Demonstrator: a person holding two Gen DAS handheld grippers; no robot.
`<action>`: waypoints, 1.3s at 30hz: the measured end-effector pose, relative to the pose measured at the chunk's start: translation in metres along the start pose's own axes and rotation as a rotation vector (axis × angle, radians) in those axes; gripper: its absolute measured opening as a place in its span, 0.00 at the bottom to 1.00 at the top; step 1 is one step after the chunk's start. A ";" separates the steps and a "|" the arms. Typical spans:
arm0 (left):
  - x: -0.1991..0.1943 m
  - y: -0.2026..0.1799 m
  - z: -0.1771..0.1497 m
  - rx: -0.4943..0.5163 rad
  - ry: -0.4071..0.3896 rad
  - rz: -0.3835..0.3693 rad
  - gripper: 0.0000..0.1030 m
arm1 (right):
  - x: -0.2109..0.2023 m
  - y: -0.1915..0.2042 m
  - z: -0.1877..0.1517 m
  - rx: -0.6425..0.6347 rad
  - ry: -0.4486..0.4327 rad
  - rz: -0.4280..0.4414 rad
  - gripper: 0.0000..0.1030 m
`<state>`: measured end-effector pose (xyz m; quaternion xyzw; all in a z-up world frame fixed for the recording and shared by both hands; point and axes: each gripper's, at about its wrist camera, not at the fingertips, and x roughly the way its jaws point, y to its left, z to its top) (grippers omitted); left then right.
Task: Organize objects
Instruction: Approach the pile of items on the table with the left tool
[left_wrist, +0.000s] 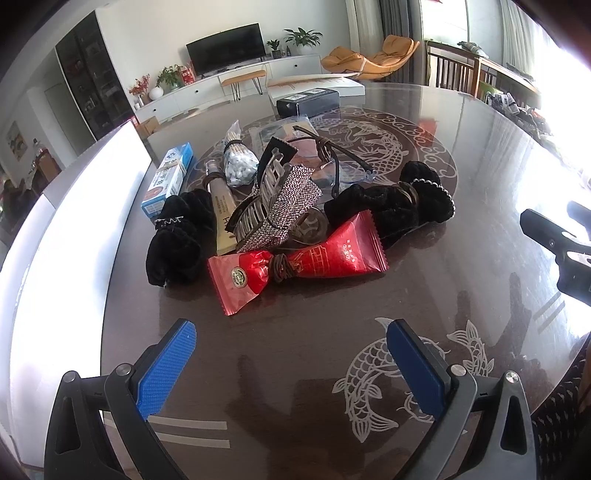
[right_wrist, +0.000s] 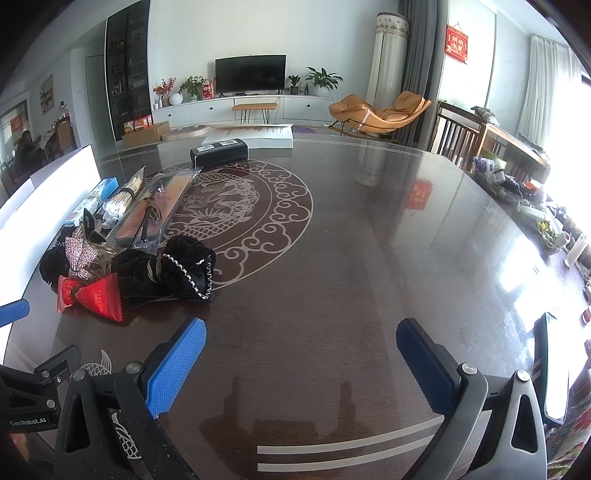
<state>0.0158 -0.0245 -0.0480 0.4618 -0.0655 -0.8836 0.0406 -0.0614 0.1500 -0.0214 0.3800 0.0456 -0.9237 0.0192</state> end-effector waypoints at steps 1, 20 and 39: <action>0.000 0.000 0.000 0.000 0.000 0.000 1.00 | 0.000 0.000 0.000 0.000 0.000 0.000 1.00; 0.001 0.001 -0.001 0.001 0.007 0.001 1.00 | 0.002 -0.001 -0.001 0.001 0.005 0.001 1.00; 0.004 0.013 -0.008 -0.010 0.030 0.010 1.00 | 0.005 -0.002 -0.003 0.006 0.011 0.002 1.00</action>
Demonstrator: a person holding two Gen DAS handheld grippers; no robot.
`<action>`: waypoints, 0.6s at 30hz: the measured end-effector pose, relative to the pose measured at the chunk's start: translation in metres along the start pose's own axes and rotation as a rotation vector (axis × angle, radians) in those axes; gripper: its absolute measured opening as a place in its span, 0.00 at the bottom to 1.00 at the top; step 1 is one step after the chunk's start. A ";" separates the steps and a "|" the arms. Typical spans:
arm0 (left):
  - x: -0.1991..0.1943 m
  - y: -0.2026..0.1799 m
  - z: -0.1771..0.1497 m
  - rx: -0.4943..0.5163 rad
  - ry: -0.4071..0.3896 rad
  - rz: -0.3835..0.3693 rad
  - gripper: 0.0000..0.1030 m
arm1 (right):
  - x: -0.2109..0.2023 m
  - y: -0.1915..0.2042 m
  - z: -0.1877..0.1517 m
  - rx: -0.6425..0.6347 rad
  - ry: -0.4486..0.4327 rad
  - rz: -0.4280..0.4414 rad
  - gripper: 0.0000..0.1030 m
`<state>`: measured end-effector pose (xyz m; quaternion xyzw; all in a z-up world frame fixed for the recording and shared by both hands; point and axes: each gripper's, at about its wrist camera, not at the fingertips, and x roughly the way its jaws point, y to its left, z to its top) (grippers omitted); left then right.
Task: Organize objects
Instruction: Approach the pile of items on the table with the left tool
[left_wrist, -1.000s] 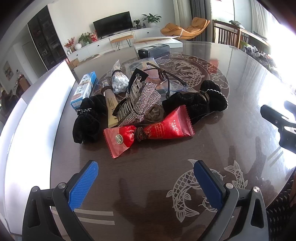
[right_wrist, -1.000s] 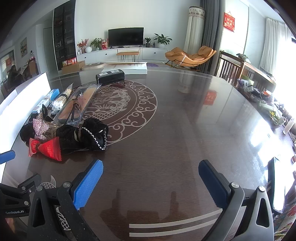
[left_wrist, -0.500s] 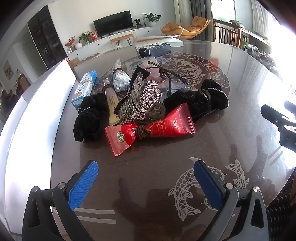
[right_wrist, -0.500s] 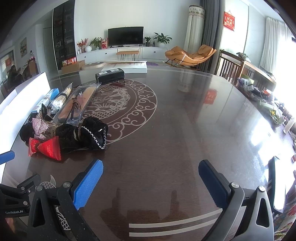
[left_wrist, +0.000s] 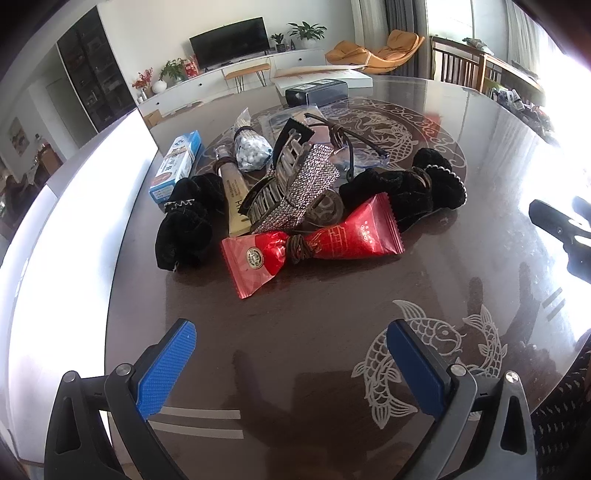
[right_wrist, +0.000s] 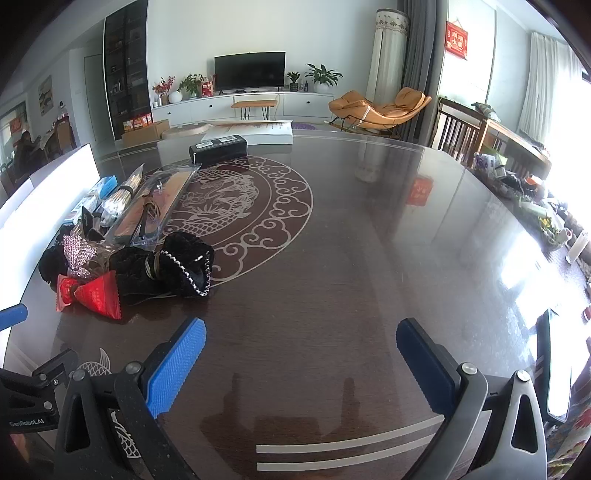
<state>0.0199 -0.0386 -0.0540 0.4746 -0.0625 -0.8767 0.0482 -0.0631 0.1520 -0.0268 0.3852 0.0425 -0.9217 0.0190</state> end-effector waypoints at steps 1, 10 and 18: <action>0.001 0.002 -0.001 -0.005 0.004 0.000 1.00 | 0.000 0.000 0.000 -0.001 0.000 0.000 1.00; 0.004 0.015 -0.010 -0.031 0.023 0.002 1.00 | -0.001 -0.001 0.000 0.002 0.008 0.002 1.00; 0.010 0.019 -0.013 -0.047 0.041 -0.008 1.00 | 0.004 0.005 -0.001 -0.020 0.027 0.000 1.00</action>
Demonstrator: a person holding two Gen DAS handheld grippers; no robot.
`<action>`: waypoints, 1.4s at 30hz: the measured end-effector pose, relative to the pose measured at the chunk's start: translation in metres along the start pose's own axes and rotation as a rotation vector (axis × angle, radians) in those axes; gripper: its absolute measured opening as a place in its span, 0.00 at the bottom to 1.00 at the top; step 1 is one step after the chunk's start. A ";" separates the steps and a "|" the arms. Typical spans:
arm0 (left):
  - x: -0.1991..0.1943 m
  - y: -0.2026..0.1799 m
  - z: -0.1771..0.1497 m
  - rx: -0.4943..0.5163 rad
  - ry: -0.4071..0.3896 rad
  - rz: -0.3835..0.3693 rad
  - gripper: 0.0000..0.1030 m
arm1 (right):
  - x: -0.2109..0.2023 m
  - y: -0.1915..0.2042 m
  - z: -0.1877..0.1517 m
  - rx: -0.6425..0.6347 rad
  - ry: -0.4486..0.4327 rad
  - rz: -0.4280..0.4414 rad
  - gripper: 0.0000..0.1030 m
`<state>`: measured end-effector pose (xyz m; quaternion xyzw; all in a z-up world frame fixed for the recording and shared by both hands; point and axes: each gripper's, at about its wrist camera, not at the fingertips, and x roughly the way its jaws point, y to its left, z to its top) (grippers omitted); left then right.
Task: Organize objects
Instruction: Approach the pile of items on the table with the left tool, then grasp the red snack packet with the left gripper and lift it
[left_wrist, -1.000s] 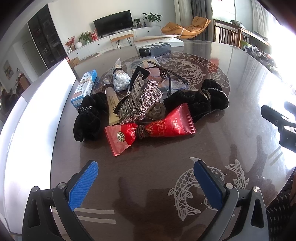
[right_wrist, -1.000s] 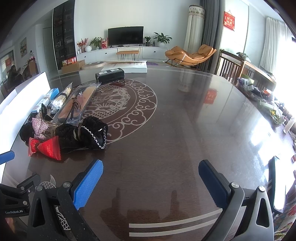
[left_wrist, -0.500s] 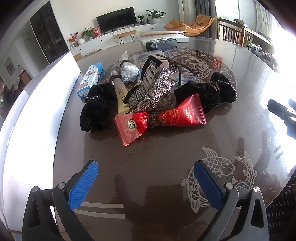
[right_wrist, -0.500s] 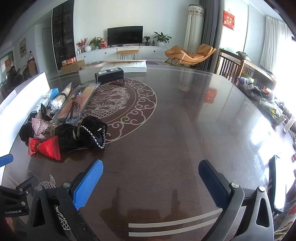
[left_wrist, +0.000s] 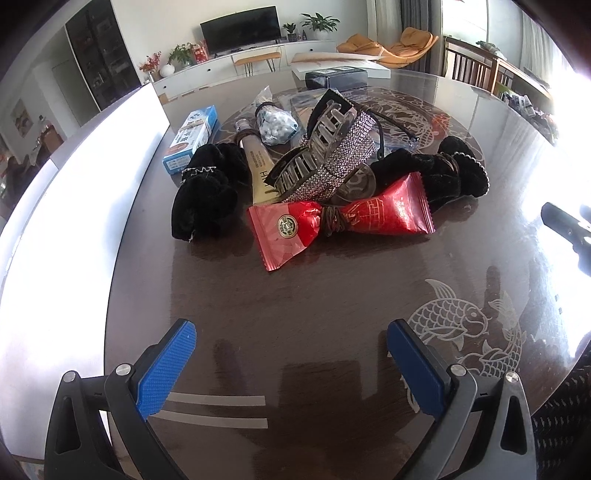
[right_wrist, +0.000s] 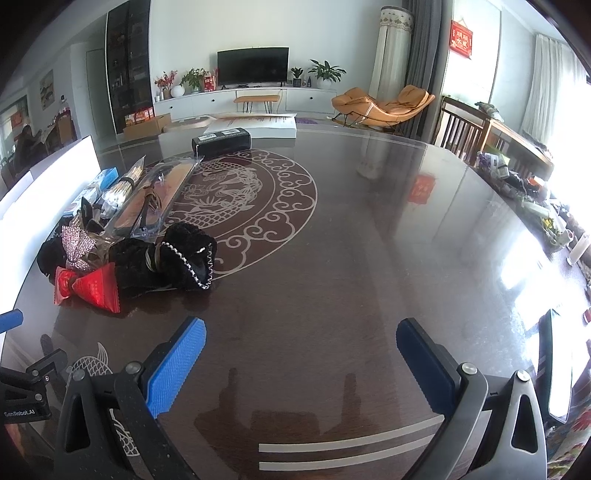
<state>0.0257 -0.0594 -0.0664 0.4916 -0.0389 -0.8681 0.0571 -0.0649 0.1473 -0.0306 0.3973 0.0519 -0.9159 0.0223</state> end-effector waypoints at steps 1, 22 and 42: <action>0.000 0.000 0.000 -0.001 0.001 -0.001 1.00 | 0.000 0.001 0.000 -0.004 0.002 -0.001 1.00; -0.006 0.002 0.014 0.042 -0.021 -0.021 1.00 | 0.002 -0.004 0.000 0.027 0.013 0.023 1.00; 0.017 -0.034 0.058 0.208 -0.068 -0.141 1.00 | 0.004 -0.007 0.000 0.037 0.013 0.017 1.00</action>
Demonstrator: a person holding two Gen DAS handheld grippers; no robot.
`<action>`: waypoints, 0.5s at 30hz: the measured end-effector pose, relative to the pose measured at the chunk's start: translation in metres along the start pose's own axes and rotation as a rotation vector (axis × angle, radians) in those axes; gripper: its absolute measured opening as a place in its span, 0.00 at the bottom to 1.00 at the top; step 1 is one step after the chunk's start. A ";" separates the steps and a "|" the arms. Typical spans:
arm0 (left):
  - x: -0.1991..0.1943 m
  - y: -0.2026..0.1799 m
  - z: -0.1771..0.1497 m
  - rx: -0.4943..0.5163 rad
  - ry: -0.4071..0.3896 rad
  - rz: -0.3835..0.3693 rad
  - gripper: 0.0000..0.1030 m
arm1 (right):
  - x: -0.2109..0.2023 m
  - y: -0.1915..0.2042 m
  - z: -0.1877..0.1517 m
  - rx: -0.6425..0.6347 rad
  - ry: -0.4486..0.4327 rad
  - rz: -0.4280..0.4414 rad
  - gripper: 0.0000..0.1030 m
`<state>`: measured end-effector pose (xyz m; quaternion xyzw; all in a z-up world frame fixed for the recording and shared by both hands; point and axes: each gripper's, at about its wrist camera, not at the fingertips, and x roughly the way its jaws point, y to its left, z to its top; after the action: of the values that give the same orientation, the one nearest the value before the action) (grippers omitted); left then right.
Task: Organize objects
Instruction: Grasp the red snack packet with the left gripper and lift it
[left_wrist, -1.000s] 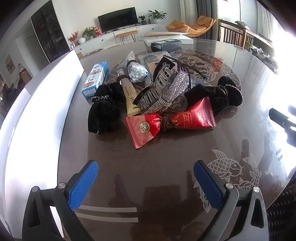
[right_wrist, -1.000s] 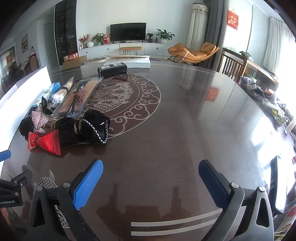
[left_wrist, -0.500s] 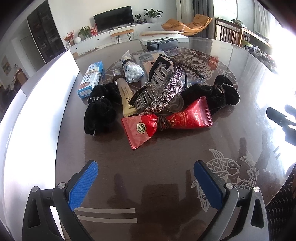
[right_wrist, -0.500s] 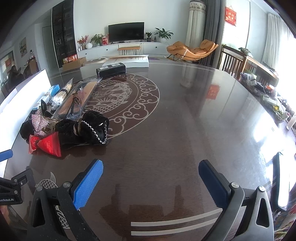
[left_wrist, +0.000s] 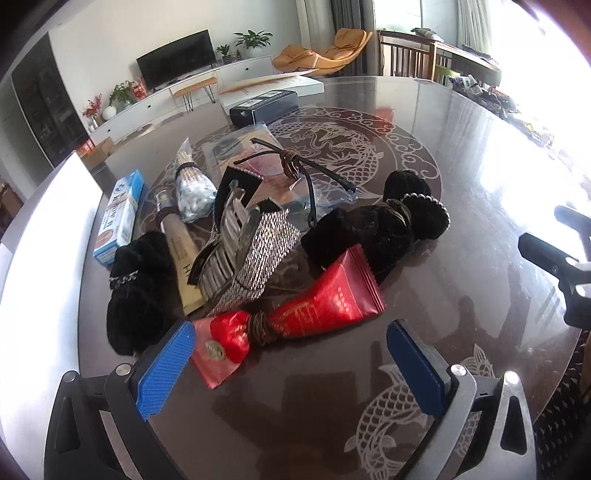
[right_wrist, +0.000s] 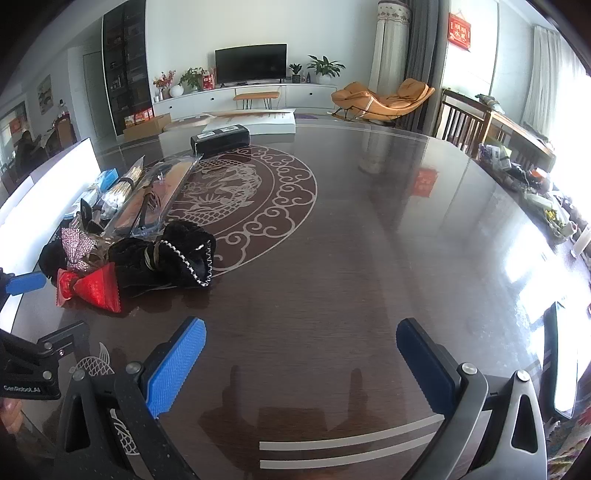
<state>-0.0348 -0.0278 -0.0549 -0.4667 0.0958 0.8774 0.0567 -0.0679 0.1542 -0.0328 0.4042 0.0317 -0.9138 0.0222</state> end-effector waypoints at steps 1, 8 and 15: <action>0.006 0.003 0.005 -0.008 0.009 -0.008 1.00 | 0.001 -0.001 0.000 0.005 0.001 0.001 1.00; 0.033 0.019 0.021 -0.056 0.072 -0.115 1.00 | 0.003 -0.007 0.001 0.040 0.010 0.009 1.00; 0.026 0.010 0.001 0.017 0.098 -0.146 1.00 | 0.003 -0.008 0.001 0.045 0.011 0.009 1.00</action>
<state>-0.0518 -0.0375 -0.0748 -0.5143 0.0718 0.8462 0.1196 -0.0710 0.1625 -0.0343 0.4097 0.0095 -0.9120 0.0170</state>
